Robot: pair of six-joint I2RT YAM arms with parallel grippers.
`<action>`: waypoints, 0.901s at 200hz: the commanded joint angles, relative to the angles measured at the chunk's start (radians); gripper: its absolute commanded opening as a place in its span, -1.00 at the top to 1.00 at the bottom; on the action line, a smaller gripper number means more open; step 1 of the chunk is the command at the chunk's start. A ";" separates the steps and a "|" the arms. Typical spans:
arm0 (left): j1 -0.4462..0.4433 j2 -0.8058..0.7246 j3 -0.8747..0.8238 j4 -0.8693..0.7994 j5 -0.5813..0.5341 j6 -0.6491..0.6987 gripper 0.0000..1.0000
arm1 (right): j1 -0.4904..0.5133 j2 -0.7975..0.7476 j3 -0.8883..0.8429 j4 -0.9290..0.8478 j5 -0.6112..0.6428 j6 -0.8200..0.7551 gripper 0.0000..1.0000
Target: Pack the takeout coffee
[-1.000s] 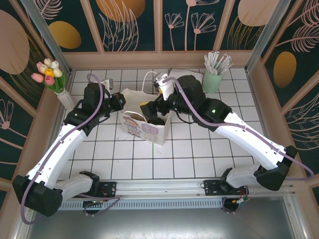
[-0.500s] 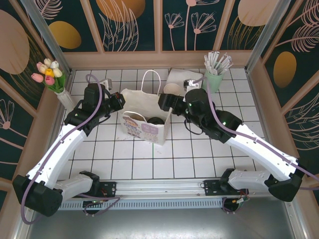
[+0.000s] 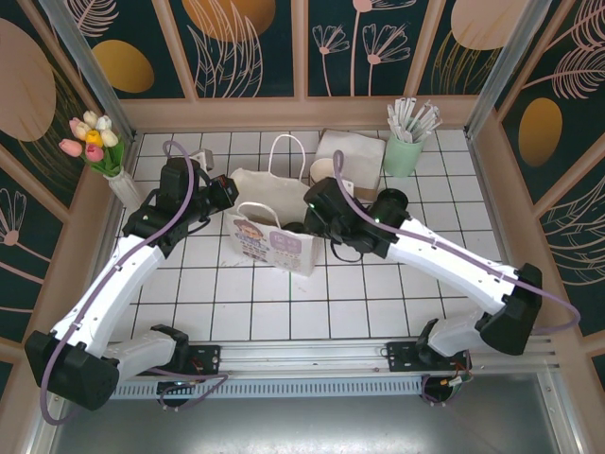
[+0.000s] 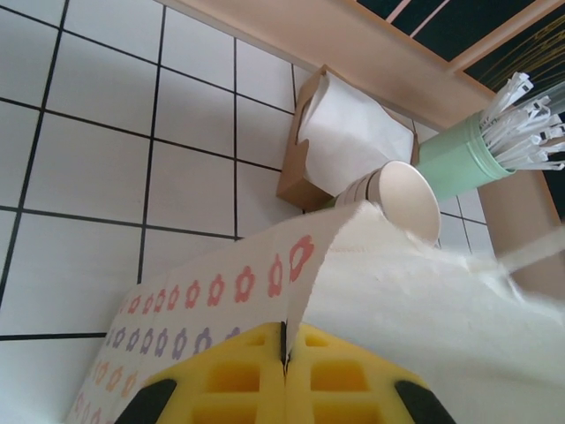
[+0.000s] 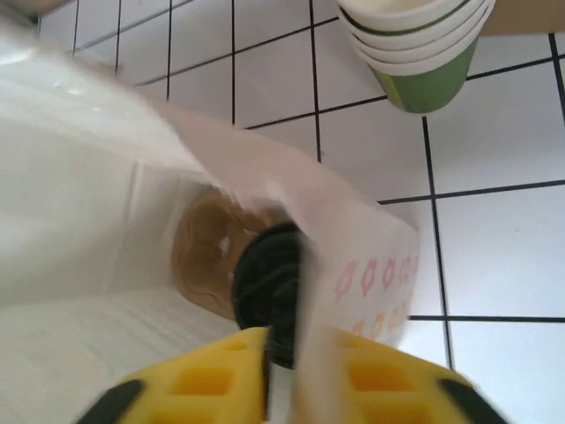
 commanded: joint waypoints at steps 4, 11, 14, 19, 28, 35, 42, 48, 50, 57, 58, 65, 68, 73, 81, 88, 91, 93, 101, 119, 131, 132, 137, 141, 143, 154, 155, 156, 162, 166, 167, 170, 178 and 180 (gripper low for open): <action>-0.003 -0.007 -0.020 0.014 0.109 -0.042 0.78 | -0.049 0.045 0.129 -0.045 0.001 -0.132 0.71; -0.004 -0.011 -0.025 0.017 0.128 -0.050 0.75 | -0.067 0.057 0.146 -0.056 -0.007 -0.154 0.73; -0.004 -0.012 -0.027 0.017 0.135 -0.051 0.72 | -0.075 0.060 0.151 -0.058 -0.014 -0.167 0.75; -0.004 -0.016 -0.030 0.020 0.146 -0.054 0.69 | -0.089 0.064 0.156 -0.058 -0.029 -0.184 0.78; -0.003 -0.023 -0.032 0.024 0.162 -0.053 0.62 | -0.114 0.069 0.163 -0.057 -0.054 -0.211 0.83; -0.004 -0.029 -0.032 0.027 0.170 -0.052 0.56 | -0.133 0.070 0.168 -0.055 -0.075 -0.231 0.86; -0.004 -0.035 -0.031 0.032 0.174 -0.050 0.51 | -0.148 0.073 0.174 -0.053 -0.090 -0.251 0.89; -0.002 -0.040 -0.032 0.036 0.176 -0.050 0.46 | -0.158 0.075 0.179 -0.055 -0.097 -0.267 0.90; -0.003 -0.042 -0.032 0.039 0.177 -0.050 0.44 | -0.162 0.075 0.179 -0.056 -0.101 -0.272 0.90; -0.003 -0.048 -0.035 0.050 0.184 -0.051 0.36 | -0.175 0.078 0.185 -0.061 -0.112 -0.285 0.90; -0.003 -0.048 -0.035 0.052 0.186 -0.052 0.35 | -0.178 0.079 0.185 -0.062 -0.112 -0.286 0.90; -0.002 -0.051 -0.039 0.062 0.194 -0.051 0.27 | -0.192 0.083 0.190 -0.074 -0.121 -0.293 0.90; -0.003 -0.051 -0.040 0.065 0.197 -0.051 0.24 | -0.195 0.084 0.192 -0.077 -0.123 -0.294 0.90; -0.002 -0.049 -0.040 0.065 0.196 -0.052 0.21 | -0.198 0.086 0.194 -0.085 -0.120 -0.296 0.90; -0.003 -0.045 -0.038 0.061 0.190 -0.051 0.18 | -0.200 0.086 0.197 -0.095 -0.108 -0.295 0.90; -0.002 -0.040 -0.040 0.060 0.190 -0.051 0.17 | -0.199 0.086 0.196 -0.101 -0.101 -0.294 0.89; -0.002 -0.038 -0.040 0.060 0.190 -0.051 0.16 | -0.201 0.085 0.195 -0.104 -0.100 -0.293 0.88; -0.002 -0.037 -0.040 0.062 0.193 -0.051 0.16 | -0.201 0.085 0.195 -0.106 -0.099 -0.292 0.87; -0.002 -0.031 -0.043 0.071 0.206 -0.054 0.15 | -0.204 0.084 0.191 -0.112 -0.096 -0.291 0.85; -0.003 -0.021 -0.048 0.100 0.253 -0.060 0.14 | -0.209 0.078 0.173 -0.111 -0.095 -0.300 0.82; -0.003 -0.019 -0.053 0.119 0.280 -0.063 0.14 | -0.215 0.076 0.160 -0.097 -0.103 -0.316 0.82; -0.002 -0.019 -0.053 0.121 0.281 -0.063 0.14 | -0.216 0.076 0.160 -0.096 -0.103 -0.316 0.82; -0.002 -0.018 -0.054 0.125 0.288 -0.065 0.13 | -0.219 0.077 0.159 -0.092 -0.102 -0.322 0.81; -0.002 -0.019 -0.055 0.129 0.292 -0.067 0.12 | -0.219 0.076 0.159 -0.090 -0.101 -0.328 0.81; -0.002 -0.019 -0.055 0.131 0.294 -0.067 0.12 | -0.219 0.075 0.159 -0.089 -0.102 -0.331 0.80; -0.002 -0.022 -0.057 0.136 0.299 -0.069 0.09 | -0.221 0.074 0.162 -0.082 -0.098 -0.342 0.75; -0.002 -0.022 -0.057 0.137 0.299 -0.070 0.09 | -0.221 0.073 0.162 -0.081 -0.098 -0.343 0.75; -0.002 -0.023 -0.057 0.137 0.301 -0.070 0.09 | -0.221 0.073 0.162 -0.080 -0.097 -0.344 0.74; -0.002 -0.026 -0.056 0.142 0.305 -0.072 0.07 | -0.221 0.068 0.165 -0.073 -0.094 -0.352 0.64; -0.002 -0.029 -0.058 0.146 0.307 -0.073 0.05 | -0.221 0.064 0.166 -0.067 -0.091 -0.359 0.53; -0.002 -0.030 -0.059 0.146 0.308 -0.073 0.05 | -0.221 0.063 0.167 -0.066 -0.091 -0.361 0.50; -0.002 -0.032 -0.060 0.148 0.310 -0.073 0.04 | -0.222 0.059 0.168 -0.061 -0.089 -0.365 0.43; -0.002 -0.037 -0.061 0.153 0.310 -0.072 0.01 | -0.222 0.047 0.171 -0.048 -0.084 -0.376 0.24; -0.002 -0.038 -0.061 0.153 0.311 -0.072 0.00 | -0.222 0.044 0.173 -0.043 -0.083 -0.379 0.20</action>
